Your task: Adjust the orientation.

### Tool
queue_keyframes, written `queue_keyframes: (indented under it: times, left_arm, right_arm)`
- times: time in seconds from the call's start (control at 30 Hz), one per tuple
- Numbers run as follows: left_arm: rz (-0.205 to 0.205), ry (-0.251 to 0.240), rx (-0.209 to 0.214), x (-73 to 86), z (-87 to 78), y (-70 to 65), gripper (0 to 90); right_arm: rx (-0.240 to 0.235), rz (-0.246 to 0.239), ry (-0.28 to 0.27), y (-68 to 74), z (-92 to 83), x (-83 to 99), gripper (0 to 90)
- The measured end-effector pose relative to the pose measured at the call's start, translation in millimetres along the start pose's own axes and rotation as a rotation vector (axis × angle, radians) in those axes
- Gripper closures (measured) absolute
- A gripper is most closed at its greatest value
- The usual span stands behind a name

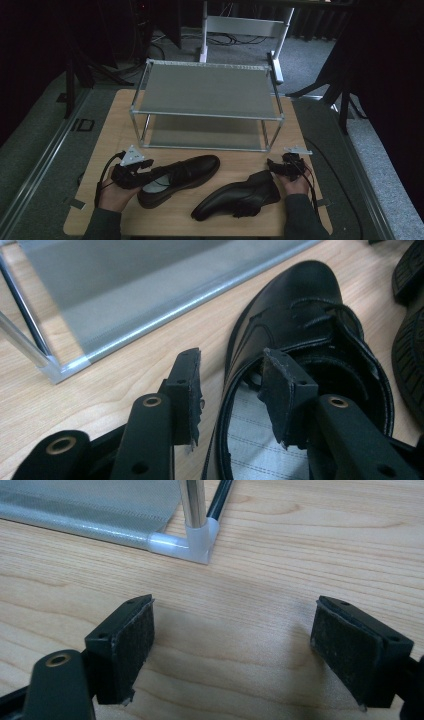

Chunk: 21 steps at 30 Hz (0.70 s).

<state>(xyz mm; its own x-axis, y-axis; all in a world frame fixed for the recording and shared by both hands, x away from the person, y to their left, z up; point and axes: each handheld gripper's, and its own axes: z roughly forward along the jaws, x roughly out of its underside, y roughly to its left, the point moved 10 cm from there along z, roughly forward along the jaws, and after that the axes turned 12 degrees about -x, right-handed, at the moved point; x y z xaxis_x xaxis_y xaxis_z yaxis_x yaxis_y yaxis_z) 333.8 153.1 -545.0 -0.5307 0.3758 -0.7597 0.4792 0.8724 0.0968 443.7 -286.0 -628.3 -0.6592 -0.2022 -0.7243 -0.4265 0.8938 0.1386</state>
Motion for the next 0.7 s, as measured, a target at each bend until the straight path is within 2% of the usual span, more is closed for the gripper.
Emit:
queue_keyframes:
  times: [0.13, 0.23, 0.37, 0.47, 0.57, 0.7]
  left_arm:
    - [0.012, 0.025, 0.002, 1.6, 4.4, -0.8, 62.0]
    - [0.019, 0.034, 0.026, 0.7, 4.6, -1.0, 62.9]
    - [0.059, 0.077, 0.030, 5.6, 4.8, -2.3, 65.4]
    - [0.066, 0.092, 0.035, 7.8, 5.2, -1.9, 66.4]
    - [0.063, 0.096, 0.059, 7.3, 6.4, -2.8, 68.8]
    - [0.103, 0.128, 0.069, 6.5, 8.3, -3.2, 71.9]
  right_arm:
    - [0.000, 0.000, 0.000, 0.0, 0.0, 0.0, 17.3]
    - [0.000, 0.000, 0.000, 0.0, 0.0, 0.0, 17.3]
    - [0.000, 0.000, 0.000, 0.0, 0.0, 0.0, 17.3]
    - [0.000, 0.000, 0.000, 0.0, 0.0, 0.0, 17.3]
    - [0.000, 0.000, 0.000, 0.0, 0.0, 0.0, 17.3]
    - [0.000, 0.000, 0.000, 0.0, 0.0, 0.0, 17.3]
